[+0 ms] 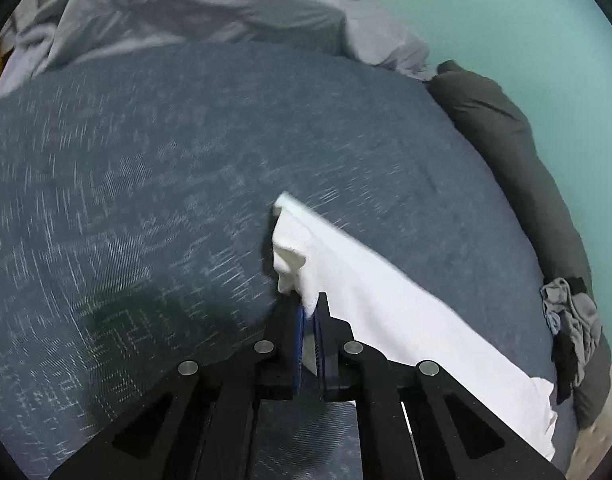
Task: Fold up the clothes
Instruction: 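Move the left gripper to the other sleeve cuff and grasp it, then carry the sleeve across the shirt body with the left gripper and release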
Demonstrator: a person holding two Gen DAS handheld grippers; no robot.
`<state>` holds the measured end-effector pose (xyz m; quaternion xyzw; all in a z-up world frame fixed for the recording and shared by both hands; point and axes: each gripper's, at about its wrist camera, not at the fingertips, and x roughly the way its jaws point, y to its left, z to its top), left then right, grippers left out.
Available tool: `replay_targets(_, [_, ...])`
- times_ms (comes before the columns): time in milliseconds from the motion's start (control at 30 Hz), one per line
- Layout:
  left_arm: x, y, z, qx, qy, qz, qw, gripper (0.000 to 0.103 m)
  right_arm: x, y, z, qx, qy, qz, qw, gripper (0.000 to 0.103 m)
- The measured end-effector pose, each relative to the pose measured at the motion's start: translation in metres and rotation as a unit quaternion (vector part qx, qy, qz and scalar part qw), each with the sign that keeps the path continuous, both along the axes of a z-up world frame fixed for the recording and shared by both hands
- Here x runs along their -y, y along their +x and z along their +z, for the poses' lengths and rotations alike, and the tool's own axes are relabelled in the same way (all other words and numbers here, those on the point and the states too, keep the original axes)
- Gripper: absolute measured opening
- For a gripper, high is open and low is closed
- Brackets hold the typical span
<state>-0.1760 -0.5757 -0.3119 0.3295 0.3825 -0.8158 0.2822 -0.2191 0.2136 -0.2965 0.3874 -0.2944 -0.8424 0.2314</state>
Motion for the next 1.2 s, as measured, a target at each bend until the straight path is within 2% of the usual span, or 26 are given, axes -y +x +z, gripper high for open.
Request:
replay_targets(200, [-0.026, -0.024, 0.051, -0.035, -0.029, -0.049, 0.9978, 0.005, -0.002, 0.001, 0.001, -0.006, 0.006, 0.0, 1.0, 0.036])
replay_targets(333, [-0.071, -0.051, 0.088, -0.057, -0.052, -0.108, 0.9911, 0.005, -0.009, 0.0, 0.0, -0.002, 0.001, -0.004, 1.0, 0.036])
replay_targets(533, [-0.163, -0.097, 0.141, -0.088, -0.067, -0.202, 0.9732, 0.005, -0.021, 0.0, -0.001, 0.002, -0.014, -0.016, 1.0, 0.036])
replay_targets(700, [-0.255, -0.132, 0.177, -0.108, -0.072, -0.278, 0.9519, 0.004, -0.033, -0.001, 0.0, 0.003, -0.03, -0.022, 0.999, 0.037])
replay_targets(833, [-0.331, -0.157, 0.208, -0.121, -0.074, -0.34, 0.9298, 0.004, -0.05, -0.002, 0.0, 0.006, -0.043, -0.036, 0.998, 0.037])
replay_targets(967, [-0.423, -0.167, 0.236, -0.128, -0.088, -0.419, 0.8947, 0.004, -0.068, -0.003, 0.001, 0.009, -0.058, -0.053, 0.997, 0.039])
replay_targets(1033, [-0.477, -0.167, 0.245, -0.13, -0.092, -0.467, 0.8697, 0.004, -0.078, -0.003, 0.001, 0.01, -0.066, -0.061, 0.996, 0.042])
replay_targets(1133, [-0.55, -0.155, 0.237, -0.126, -0.101, -0.528, 0.834, 0.004, -0.094, -0.001, 0.001, 0.015, -0.081, -0.072, 0.994, 0.043])
replay_targets(1200, [-0.601, -0.142, 0.212, -0.105, -0.1, -0.572, 0.8073, 0.004, -0.104, 0.001, 0.001, 0.016, -0.091, -0.081, 0.992, 0.043])
